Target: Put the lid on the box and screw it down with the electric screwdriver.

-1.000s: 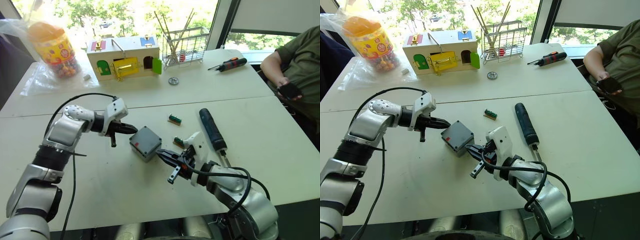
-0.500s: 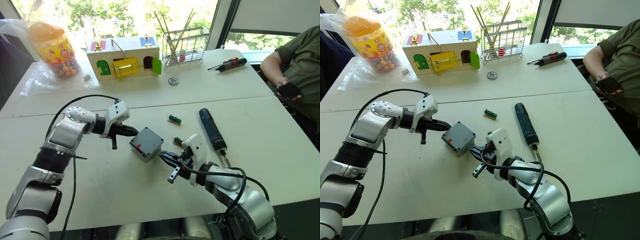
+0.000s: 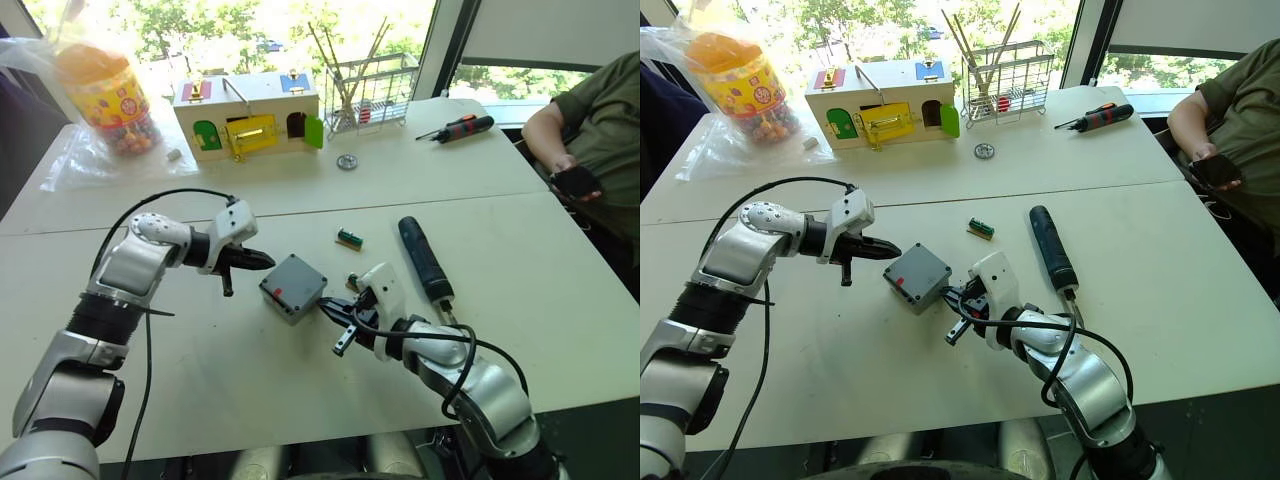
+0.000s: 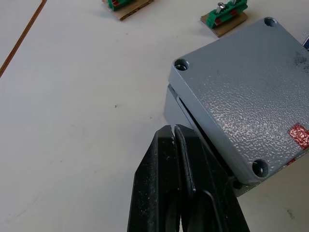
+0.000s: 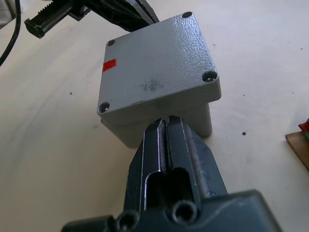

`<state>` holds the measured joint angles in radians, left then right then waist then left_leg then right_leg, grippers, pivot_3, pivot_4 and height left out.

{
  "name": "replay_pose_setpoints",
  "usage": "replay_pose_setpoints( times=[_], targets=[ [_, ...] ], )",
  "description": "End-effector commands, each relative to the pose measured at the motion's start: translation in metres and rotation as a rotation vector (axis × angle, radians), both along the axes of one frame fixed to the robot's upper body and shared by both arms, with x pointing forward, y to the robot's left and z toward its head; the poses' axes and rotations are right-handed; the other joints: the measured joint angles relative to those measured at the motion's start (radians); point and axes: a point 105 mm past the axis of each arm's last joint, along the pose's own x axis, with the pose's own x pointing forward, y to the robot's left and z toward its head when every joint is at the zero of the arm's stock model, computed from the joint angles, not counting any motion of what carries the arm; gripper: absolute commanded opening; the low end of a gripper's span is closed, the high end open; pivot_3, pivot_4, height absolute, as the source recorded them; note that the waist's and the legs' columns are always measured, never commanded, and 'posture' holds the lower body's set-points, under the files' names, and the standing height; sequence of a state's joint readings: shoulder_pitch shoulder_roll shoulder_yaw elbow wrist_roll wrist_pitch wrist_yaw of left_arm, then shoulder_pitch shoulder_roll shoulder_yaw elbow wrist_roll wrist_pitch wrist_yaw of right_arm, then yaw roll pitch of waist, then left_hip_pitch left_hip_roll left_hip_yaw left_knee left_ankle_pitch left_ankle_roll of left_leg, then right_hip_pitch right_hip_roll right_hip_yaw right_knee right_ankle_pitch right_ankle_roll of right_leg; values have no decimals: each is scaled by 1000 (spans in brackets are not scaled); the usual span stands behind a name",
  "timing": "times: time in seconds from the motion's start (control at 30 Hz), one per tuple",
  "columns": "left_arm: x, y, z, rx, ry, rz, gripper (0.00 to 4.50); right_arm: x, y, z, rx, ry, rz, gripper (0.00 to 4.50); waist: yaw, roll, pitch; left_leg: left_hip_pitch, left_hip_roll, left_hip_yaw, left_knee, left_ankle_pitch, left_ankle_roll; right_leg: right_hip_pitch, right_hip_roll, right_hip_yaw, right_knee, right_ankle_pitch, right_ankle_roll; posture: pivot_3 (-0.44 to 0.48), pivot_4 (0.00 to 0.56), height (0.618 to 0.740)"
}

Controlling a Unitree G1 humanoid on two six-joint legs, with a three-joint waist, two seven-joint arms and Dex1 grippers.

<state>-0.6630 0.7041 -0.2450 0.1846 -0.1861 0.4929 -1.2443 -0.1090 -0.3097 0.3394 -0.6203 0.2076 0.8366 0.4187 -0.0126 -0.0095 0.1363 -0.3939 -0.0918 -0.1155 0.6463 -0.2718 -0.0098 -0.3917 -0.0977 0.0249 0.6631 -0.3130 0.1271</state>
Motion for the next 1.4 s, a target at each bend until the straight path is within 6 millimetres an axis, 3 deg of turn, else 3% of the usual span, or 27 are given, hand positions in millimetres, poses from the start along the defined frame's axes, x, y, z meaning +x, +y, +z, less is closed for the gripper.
replay_pose_setpoints(
  times=[0.03,0.53,1.4],
  targets=[
    [1,-1,13,-20,-37,-14,0,1,7,10,29,-46,19,39,0,0,0,0,0,0,0,0,0,0,0,0,0,0,0,0,150,740],
    [-10,-6,10,-30,-14,-45,0,-4,16,12,44,-45,60,39,0,0,0,0,0,0,0,0,0,0,0,0,0,0,0,0,150,740],
    [-11,-9,3,8,-30,-60,0,-1,15,11,23,-59,54,39,-1,0,0,0,0,0,0,0,0,0,0,0,0,0,0,0,150,740]
  ],
)
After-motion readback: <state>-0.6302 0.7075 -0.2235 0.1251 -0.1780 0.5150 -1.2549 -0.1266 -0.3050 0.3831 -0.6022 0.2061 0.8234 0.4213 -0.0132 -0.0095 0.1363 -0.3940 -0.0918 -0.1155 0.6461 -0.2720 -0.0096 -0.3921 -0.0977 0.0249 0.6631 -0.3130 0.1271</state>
